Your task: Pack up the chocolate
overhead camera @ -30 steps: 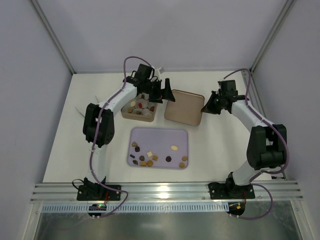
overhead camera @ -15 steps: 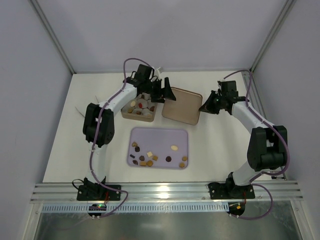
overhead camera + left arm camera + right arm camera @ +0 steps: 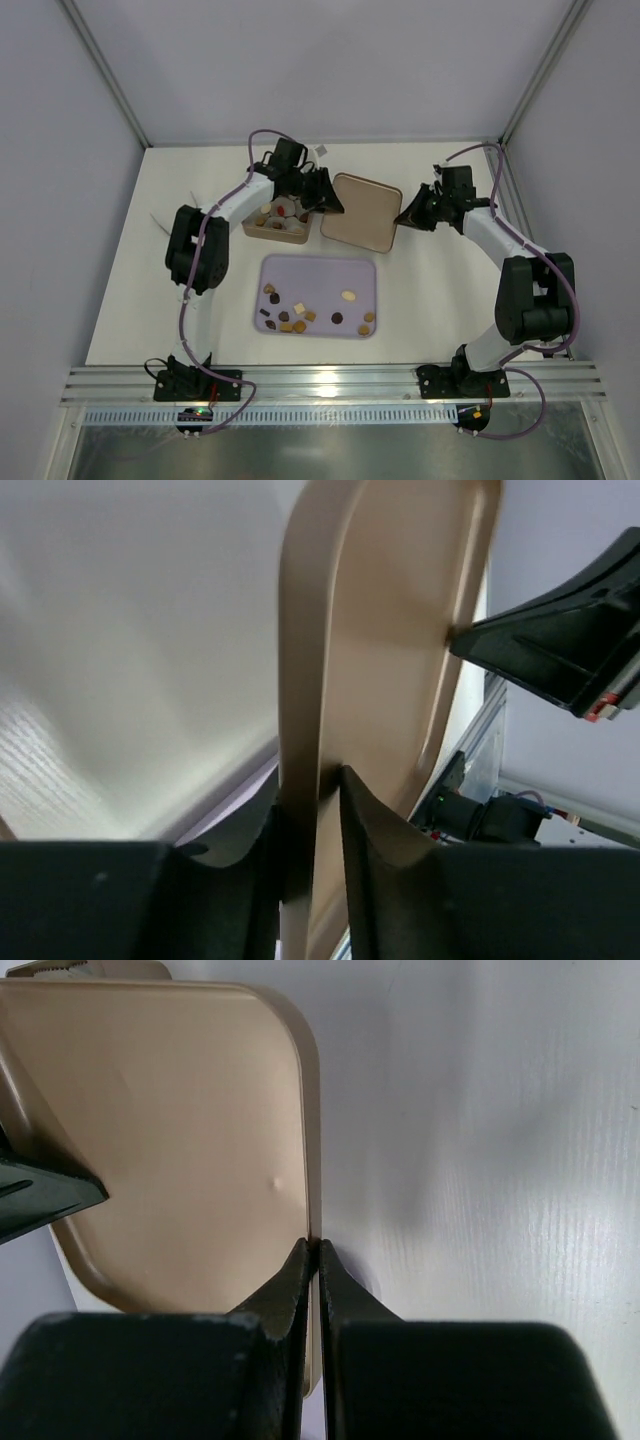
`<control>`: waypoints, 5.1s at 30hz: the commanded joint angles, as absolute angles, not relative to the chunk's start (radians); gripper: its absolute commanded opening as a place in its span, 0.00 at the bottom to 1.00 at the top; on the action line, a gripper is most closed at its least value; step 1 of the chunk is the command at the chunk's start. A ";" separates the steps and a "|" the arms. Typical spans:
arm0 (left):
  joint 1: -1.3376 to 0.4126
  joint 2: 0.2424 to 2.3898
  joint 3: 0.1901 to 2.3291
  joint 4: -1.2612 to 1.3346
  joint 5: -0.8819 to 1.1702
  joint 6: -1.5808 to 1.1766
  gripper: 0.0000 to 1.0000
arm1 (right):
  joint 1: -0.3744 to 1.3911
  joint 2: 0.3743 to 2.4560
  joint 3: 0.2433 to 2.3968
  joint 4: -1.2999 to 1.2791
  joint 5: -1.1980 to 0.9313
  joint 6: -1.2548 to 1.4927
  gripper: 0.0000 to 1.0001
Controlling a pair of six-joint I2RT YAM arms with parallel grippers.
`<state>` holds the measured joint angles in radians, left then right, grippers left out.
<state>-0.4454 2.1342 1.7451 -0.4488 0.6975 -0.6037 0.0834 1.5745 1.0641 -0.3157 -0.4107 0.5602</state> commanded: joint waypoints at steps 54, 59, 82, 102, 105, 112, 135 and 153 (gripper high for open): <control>-0.374 1.724 1.489 -0.732 0.741 -0.644 0.00 | 1.275 1.706 1.154 -0.054 1.160 -0.360 0.48; -0.371 1.723 1.483 -0.735 0.758 -0.629 0.00 | 1.273 1.733 1.147 -0.006 1.183 -0.426 0.40; -0.339 1.664 1.463 -0.756 0.799 -0.614 0.03 | 1.235 1.678 1.022 0.215 1.235 -0.607 0.15; -0.241 1.620 1.770 -0.677 0.347 -0.686 0.88 | 1.223 1.566 1.183 -0.281 1.077 -0.318 0.04; -0.157 1.637 1.871 -0.667 0.312 -0.710 0.88 | 1.203 1.560 1.229 -0.386 0.979 -0.232 0.04; -0.043 1.620 1.869 -0.631 0.183 -0.704 0.84 | 0.926 1.531 1.454 -0.463 0.380 -0.010 0.04; -0.038 1.654 1.517 -0.311 0.178 -0.592 0.90 | 0.512 2.187 1.626 0.690 -0.667 1.256 0.04; -0.038 1.795 1.525 -0.316 0.186 -0.569 0.88 | 0.511 2.353 1.649 0.795 -0.655 1.390 0.04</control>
